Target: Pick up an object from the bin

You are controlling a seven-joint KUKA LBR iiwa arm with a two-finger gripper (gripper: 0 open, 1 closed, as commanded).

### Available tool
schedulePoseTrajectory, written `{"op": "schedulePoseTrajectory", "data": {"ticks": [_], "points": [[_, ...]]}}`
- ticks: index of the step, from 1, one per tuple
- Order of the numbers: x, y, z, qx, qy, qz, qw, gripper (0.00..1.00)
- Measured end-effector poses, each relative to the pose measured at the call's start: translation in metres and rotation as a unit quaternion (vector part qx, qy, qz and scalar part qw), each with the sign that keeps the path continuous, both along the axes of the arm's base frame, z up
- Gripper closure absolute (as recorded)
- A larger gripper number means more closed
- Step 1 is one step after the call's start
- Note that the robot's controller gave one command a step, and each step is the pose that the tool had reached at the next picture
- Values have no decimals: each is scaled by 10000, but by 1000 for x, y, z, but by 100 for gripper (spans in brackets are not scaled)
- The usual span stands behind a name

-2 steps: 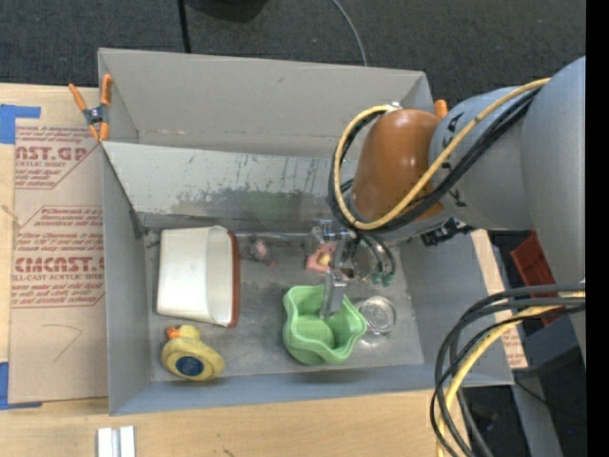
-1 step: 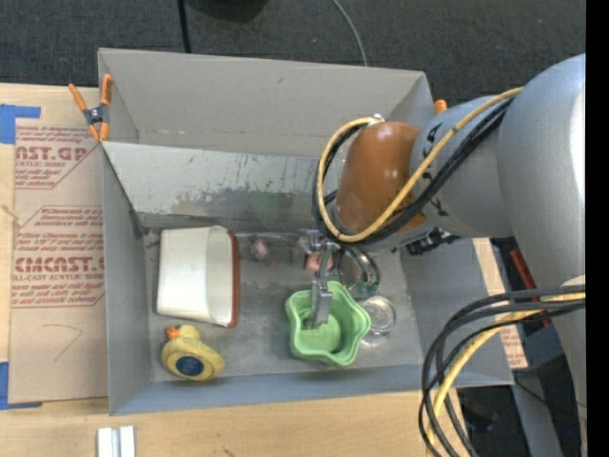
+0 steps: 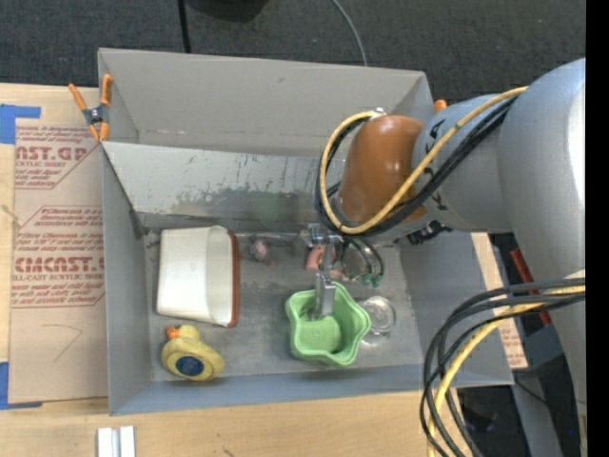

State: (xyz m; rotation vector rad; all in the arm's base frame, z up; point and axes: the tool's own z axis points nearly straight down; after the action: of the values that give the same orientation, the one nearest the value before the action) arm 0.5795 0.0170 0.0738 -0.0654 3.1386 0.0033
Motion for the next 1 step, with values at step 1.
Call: {"op": "schedulePoseTrajectory", "data": {"ticks": [1], "points": [[-51,-15,-2,1,20,-494,9988,100]]}}
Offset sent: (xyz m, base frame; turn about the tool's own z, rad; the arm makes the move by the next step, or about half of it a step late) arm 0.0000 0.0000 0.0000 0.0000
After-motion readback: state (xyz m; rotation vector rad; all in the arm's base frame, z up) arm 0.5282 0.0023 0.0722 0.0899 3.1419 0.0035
